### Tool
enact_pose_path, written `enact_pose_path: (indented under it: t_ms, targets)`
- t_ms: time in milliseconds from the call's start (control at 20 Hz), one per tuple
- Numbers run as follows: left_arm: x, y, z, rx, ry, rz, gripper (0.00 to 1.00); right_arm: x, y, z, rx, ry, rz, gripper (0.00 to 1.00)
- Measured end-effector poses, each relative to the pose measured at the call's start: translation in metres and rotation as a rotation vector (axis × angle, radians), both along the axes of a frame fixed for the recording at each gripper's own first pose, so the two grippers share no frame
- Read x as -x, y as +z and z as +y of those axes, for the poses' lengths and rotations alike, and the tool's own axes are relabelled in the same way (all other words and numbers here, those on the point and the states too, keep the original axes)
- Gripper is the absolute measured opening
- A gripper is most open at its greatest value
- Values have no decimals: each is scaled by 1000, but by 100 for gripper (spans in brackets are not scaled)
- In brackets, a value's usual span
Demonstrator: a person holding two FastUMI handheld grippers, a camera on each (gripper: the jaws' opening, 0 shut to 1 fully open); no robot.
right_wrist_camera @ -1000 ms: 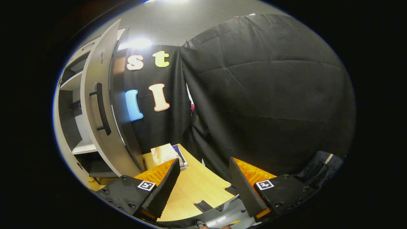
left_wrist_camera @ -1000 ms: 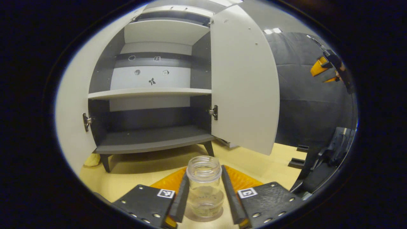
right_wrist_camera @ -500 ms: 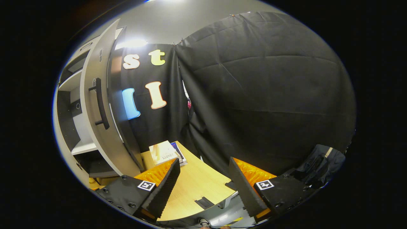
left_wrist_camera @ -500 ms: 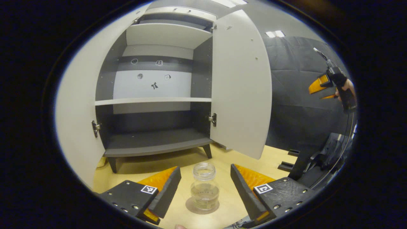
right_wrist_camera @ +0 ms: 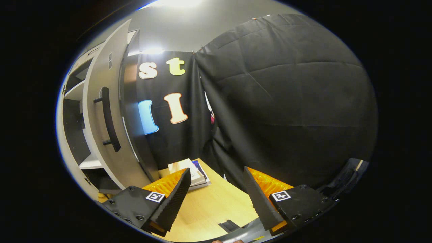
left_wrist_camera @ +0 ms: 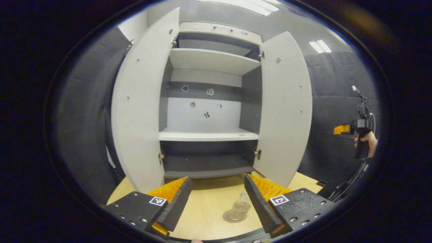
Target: Grasp the bottle in the cabinet with the left hand and place it on the coaster, then close the right door with the right hand and the left door with the left hand.
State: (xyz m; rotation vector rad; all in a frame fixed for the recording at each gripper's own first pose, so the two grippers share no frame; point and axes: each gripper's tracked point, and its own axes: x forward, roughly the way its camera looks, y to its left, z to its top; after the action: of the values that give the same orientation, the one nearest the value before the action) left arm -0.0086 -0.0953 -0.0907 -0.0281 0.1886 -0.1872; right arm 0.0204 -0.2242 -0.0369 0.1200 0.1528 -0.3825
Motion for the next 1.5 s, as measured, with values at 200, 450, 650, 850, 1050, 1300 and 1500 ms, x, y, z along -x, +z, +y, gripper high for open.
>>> enact_pose_path:
  t_ms: [200,450,650,850,1050,1300,1500]
  targets:
    - [-8,62,32,-83,156,-59,94,-35,32,8,76,110,-41,94]
    - [-25,114,39,3,269,-49,94,-69,79,33,156,286,-104,99]
    - [-34,151,49,-9,326,-87,99,-88,100,59,132,415,-131,94]
    - [-38,165,45,-22,339,-92,99,-102,120,86,68,532,-130,98]
    - [-37,164,34,-53,279,-102,99,-117,134,88,109,545,-139,94]
    - [-42,160,27,-46,188,-103,99,-118,115,101,167,527,-89,98]
    - [-45,149,43,-63,172,-97,94,-114,113,106,162,470,-80,95]
